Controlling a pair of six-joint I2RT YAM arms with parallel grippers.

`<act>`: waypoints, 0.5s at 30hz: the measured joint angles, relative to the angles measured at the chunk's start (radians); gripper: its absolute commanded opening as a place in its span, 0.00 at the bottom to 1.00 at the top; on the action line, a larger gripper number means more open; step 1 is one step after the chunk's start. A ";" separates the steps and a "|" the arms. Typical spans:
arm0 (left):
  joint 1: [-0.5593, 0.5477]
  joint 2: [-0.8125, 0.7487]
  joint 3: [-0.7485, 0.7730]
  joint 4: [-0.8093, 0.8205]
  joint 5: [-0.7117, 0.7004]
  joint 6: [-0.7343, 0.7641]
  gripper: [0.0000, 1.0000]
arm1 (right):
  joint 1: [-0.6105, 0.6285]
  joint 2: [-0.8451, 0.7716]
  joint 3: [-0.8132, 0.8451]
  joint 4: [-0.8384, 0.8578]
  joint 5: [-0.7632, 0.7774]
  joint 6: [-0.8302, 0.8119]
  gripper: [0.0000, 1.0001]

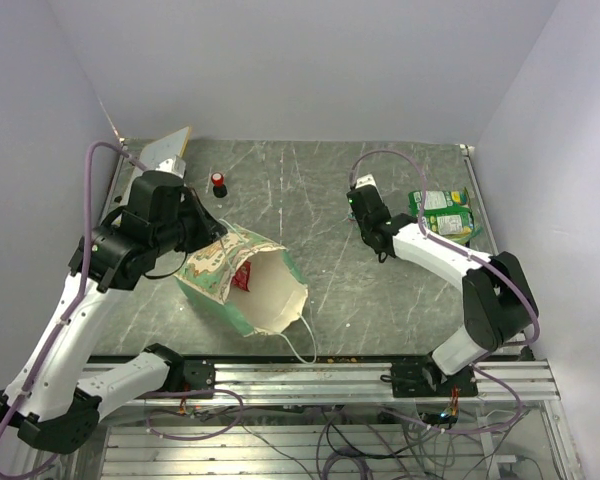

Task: Take the snacks out of the paper bag
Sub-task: Place the snack at the center of the board.

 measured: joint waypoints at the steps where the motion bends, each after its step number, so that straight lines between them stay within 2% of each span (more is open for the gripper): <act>1: 0.000 -0.012 -0.013 0.008 0.002 -0.003 0.07 | 0.000 0.006 -0.003 0.003 -0.004 0.010 0.00; 12: 0.000 -0.076 -0.164 0.076 0.116 -0.048 0.07 | 0.000 0.048 -0.067 -0.001 -0.079 0.144 0.00; 15: 0.000 -0.077 -0.180 0.059 0.150 -0.048 0.07 | 0.000 0.059 -0.067 -0.001 -0.107 0.164 0.11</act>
